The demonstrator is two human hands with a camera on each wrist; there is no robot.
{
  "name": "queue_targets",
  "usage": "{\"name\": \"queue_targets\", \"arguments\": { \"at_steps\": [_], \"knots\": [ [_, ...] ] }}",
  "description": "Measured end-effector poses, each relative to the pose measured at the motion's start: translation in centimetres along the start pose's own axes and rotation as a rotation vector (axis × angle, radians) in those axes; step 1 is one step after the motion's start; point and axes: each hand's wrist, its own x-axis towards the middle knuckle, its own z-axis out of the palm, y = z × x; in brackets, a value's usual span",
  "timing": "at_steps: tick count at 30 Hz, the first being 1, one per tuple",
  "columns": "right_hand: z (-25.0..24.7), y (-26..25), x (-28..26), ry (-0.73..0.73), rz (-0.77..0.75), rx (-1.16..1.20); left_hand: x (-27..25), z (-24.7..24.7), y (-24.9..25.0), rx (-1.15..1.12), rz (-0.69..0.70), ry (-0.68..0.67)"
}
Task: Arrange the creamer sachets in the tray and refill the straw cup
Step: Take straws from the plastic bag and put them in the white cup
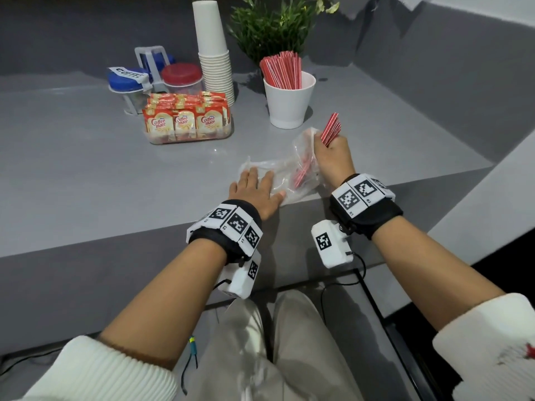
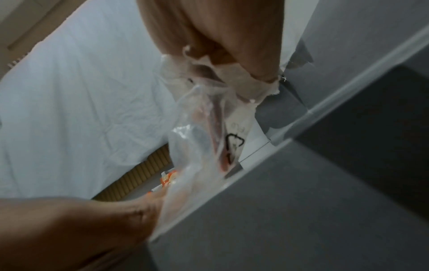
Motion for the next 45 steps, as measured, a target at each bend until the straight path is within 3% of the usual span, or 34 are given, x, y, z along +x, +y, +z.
{"name": "queue_targets", "arguments": {
  "at_steps": [2,6,9,20,23,30,38,45],
  "knots": [
    [0.3,-0.6,-0.1,0.020,-0.042,0.046,0.1,-0.3,0.1,-0.008,-0.002,-0.021],
    [0.5,-1.2,0.3,0.146,0.021,0.323,0.4,-1.0,-0.2,0.000,0.011,-0.017],
    [0.2,-1.2,0.9,0.194,0.011,0.310,1.0,-1.4,-0.6,0.042,0.032,0.036],
    [-0.9,-11.6,3.8,0.142,-0.076,0.522,3.1,-3.3,0.7,0.010,-0.069,-0.066],
    [1.1,-10.7,3.9,0.058,-0.004,0.444,3.9,-3.9,1.2,0.005,-0.091,-0.089],
    [3.8,-3.3,3.7,-0.037,0.223,0.216,5.4,-4.8,1.7,-0.052,-0.072,-0.034],
    [1.4,0.5,6.8,-0.136,0.219,-0.092,7.9,-6.1,0.9,-0.027,-0.017,-0.102],
    [-1.3,1.4,11.1,-0.076,0.233,-0.224,9.8,-6.0,2.2,0.019,-0.029,-0.125]
  ]
}}
